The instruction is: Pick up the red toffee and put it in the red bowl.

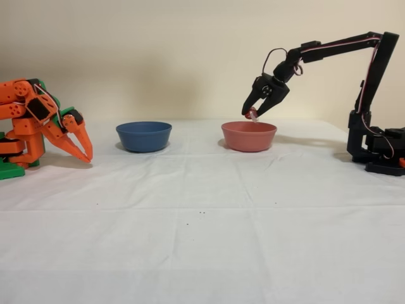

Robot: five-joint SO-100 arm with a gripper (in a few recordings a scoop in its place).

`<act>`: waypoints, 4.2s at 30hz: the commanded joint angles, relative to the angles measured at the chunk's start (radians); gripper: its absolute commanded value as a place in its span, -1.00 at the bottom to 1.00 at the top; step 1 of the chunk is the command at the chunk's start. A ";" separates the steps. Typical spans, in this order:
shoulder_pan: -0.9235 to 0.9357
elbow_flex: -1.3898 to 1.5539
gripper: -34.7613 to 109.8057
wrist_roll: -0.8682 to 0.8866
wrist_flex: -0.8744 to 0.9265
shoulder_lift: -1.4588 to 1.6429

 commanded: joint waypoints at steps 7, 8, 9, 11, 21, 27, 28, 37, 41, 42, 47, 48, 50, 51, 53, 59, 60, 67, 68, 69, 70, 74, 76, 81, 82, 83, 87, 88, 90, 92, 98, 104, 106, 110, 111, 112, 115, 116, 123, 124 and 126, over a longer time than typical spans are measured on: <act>0.061 -0.129 -0.19 -0.003 0.021 -0.002; 0.066 -0.132 -0.18 -0.009 0.023 -0.005; 0.067 -0.135 -0.18 -0.014 0.023 -0.008; 0.071 -0.140 -0.17 -0.023 0.021 -0.012; 0.072 -0.170 -0.19 -0.031 0.026 -0.009; 0.057 -0.166 -0.51 0.044 0.072 0.060; 0.052 -0.156 -0.51 0.063 0.072 0.074; -0.075 -0.098 -0.51 0.225 0.184 0.219; -0.175 -0.040 -0.51 0.342 0.245 0.344; -0.193 -0.021 -0.51 0.387 0.253 0.377; -0.291 0.091 -0.51 0.571 0.301 0.535; -0.313 0.118 -0.51 0.592 0.313 0.563; -0.348 0.179 -0.51 0.624 0.319 0.615; -0.365 0.216 -0.51 0.635 0.311 0.643; -0.400 0.295 -0.51 0.632 0.296 0.703; -0.486 0.569 -0.51 0.554 0.225 0.965; -0.502 0.621 -0.51 0.563 0.206 1.032; -0.575 0.776 -0.51 0.712 0.196 1.246; -0.575 0.801 -0.51 0.724 0.178 1.269; -0.575 0.827 -0.51 0.729 0.164 1.295; -0.575 0.850 -0.51 0.730 0.160 1.319; -0.574 0.945 -0.51 0.744 0.138 1.414; -0.574 0.985 -0.51 0.756 0.138 1.462; -0.565 1.042 -0.51 0.799 0.091 1.463; -0.563 1.062 -0.51 0.807 0.071 1.463; -0.561 1.081 -0.51 0.815 0.054 1.463; -0.555 1.158 -0.51 0.833 0.003 1.463; -0.554 1.180 -0.51 0.834 -0.017 1.463; -0.551 1.183 -0.51 0.854 0.002 1.463; -0.551 1.183 -0.51 0.877 0.015 1.463; -0.552 1.183 -0.51 0.890 0.097 1.463; -0.554 1.183 -0.51 0.888 0.097 1.463; -0.554 1.183 -0.51 0.890 0.097 1.463; -0.554 1.183 -0.51 0.893 0.098 1.463; -0.554 1.183 -0.51 0.893 0.098 1.463; -0.554 1.183 -0.51 0.893 0.098 1.463; -0.554 1.183 -0.51 0.893 0.098 1.463; -0.554 1.183 -0.51 0.893 0.098 1.463; -0.554 1.183 -0.51 0.893 0.098 1.463; -0.554 1.183 -0.51 0.893 0.098 1.463; -0.554 1.183 -0.51 0.893 0.098 1.463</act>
